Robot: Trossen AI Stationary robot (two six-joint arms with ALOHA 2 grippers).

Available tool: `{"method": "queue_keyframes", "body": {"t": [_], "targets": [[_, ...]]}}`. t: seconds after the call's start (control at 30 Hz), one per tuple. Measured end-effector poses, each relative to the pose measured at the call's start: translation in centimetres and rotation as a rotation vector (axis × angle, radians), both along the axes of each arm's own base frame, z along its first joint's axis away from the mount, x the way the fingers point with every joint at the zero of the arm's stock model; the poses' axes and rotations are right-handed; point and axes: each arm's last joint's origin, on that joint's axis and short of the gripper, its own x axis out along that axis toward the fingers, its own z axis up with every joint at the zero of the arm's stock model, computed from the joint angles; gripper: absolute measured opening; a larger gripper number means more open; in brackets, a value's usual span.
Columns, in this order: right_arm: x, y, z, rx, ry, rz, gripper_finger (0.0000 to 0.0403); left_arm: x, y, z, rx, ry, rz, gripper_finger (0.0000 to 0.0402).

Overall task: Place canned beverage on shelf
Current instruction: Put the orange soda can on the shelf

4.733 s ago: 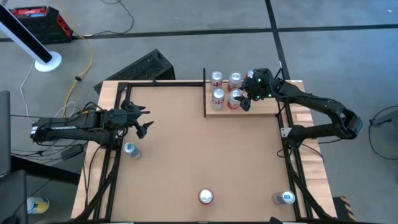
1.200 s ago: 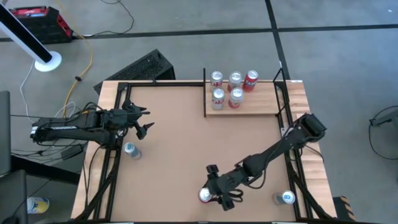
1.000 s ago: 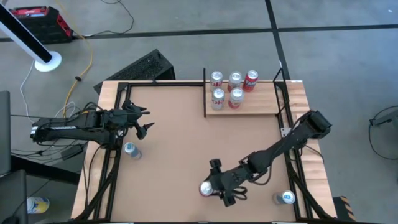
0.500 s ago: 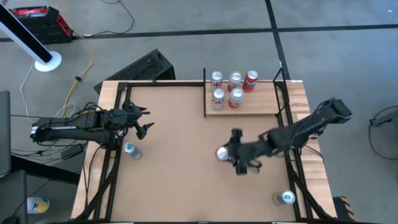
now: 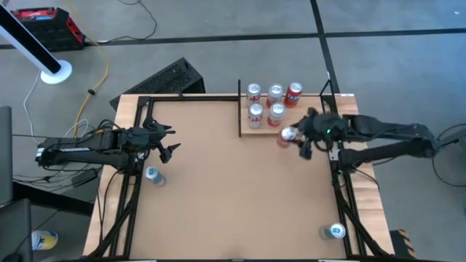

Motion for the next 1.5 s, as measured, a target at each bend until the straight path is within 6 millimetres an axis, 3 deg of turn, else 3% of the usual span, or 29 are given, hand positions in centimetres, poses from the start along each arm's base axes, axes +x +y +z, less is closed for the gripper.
{"method": "queue_keyframes", "body": {"t": [0.13,0.57,0.73,0.9,1.5], "targets": [[-1.3,-2.1,0.0,0.018,0.015,-0.099,0.0270,0.0,0.0,0.0,0.000,0.001,0.000,0.0382],[-2.7,-8.7,-0.8,0.059,0.045,-0.265,0.0270,0.0,0.0,0.0,-0.006,0.000,-0.014,0.0382],[-3.6,-10.5,-2.5,0.106,-0.004,-0.288,0.0270,0.0,0.0,0.0,-0.007,-0.001,-0.016,0.0382],[-4.3,-11.2,-4.5,0.136,-0.007,-0.281,0.0270,0.0,0.0,0.0,-0.007,-0.001,-0.017,0.0382],[-4.6,-11.6,-4.5,0.105,0.001,-0.276,0.0270,0.0,0.0,0.0,-0.006,0.000,-0.015,0.0382]]}}
